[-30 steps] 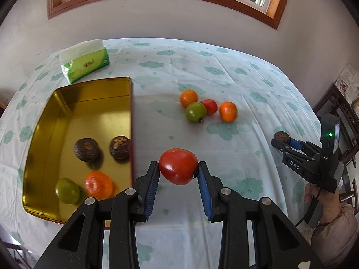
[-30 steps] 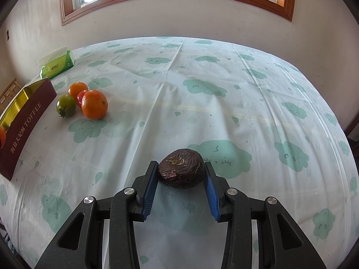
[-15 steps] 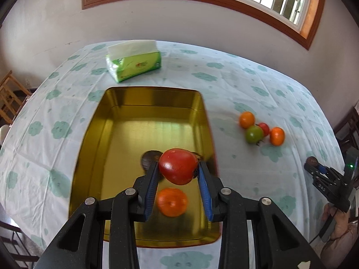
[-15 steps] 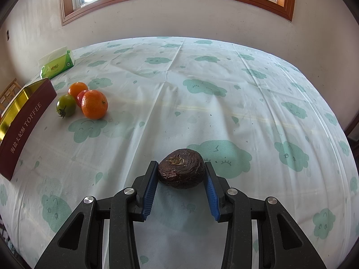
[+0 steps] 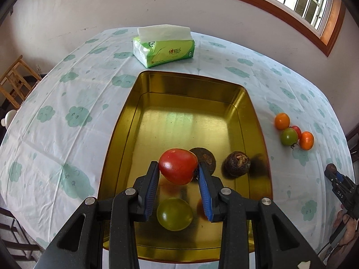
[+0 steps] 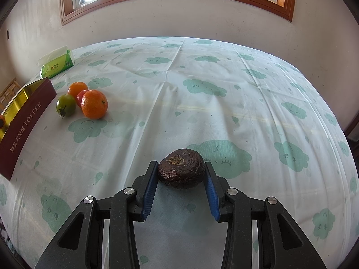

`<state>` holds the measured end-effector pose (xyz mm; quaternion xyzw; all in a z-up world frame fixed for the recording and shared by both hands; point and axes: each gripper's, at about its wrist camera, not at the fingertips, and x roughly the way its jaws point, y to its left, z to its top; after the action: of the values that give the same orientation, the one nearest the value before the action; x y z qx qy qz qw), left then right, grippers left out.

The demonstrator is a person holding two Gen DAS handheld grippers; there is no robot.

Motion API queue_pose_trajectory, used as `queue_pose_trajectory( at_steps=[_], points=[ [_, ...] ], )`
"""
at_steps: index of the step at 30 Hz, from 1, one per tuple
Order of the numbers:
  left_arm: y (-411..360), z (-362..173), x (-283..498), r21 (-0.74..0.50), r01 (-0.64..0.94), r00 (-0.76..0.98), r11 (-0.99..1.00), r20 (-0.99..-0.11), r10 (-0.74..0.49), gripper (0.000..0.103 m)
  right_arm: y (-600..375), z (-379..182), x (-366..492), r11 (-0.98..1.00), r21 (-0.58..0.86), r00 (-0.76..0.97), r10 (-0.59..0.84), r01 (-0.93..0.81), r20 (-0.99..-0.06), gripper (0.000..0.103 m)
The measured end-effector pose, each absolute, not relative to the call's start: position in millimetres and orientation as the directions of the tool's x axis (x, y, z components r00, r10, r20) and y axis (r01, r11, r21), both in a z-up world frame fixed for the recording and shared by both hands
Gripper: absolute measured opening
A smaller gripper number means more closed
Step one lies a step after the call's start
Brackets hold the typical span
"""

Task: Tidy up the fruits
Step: 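Carry the red tomato over the tin with the left gripper, then lower the red tomato into the tin and open the left gripper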

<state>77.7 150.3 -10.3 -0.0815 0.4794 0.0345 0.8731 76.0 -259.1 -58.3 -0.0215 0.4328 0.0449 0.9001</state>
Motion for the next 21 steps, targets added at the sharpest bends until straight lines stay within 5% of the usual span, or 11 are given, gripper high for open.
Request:
queue_pose_trajectory(
  at_steps=[21],
  points=[
    [168.3,-33.2,75.7,-0.085,-0.177,0.494,0.981,-0.869,0.014,0.031,-259.2,-58.1,75.9,0.995,0.000,0.621,0.062,-0.100,-0.781,0.042]
  ],
)
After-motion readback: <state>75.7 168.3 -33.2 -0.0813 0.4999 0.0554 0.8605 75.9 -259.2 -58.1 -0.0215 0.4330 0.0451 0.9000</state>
